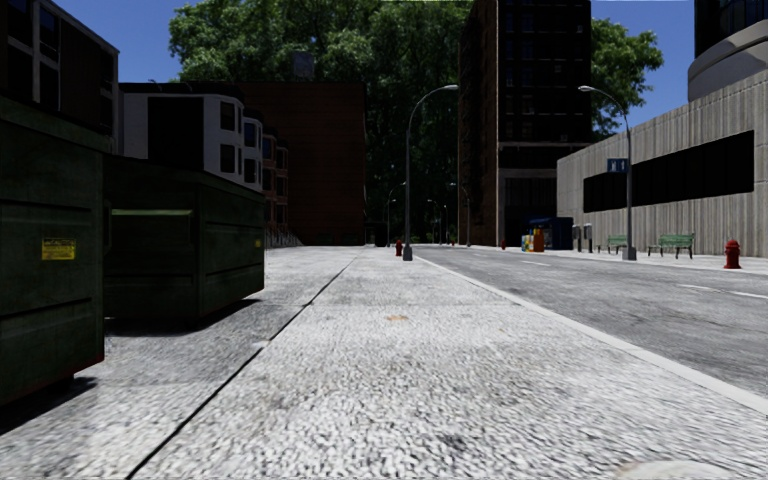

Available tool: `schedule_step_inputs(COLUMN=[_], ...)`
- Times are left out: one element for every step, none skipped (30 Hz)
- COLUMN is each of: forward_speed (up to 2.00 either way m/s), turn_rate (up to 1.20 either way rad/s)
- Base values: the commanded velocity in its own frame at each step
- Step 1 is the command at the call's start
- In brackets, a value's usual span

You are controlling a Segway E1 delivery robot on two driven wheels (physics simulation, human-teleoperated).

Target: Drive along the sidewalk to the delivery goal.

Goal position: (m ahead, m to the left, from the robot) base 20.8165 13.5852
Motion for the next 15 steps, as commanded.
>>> schedule_step_inputs(forward_speed=[2.0,2.0,2.0,2.0,2.0,2.0,2.0,2.0,2.0,2.0,2.0,2.0,2.0,2.0,2.0], turn_rate=[0.0,0.0,0.0,0.0,0.0,0.0,0.0,0.0,0.0,0.0,0.0,0.0,0.0,0.0,0.0])
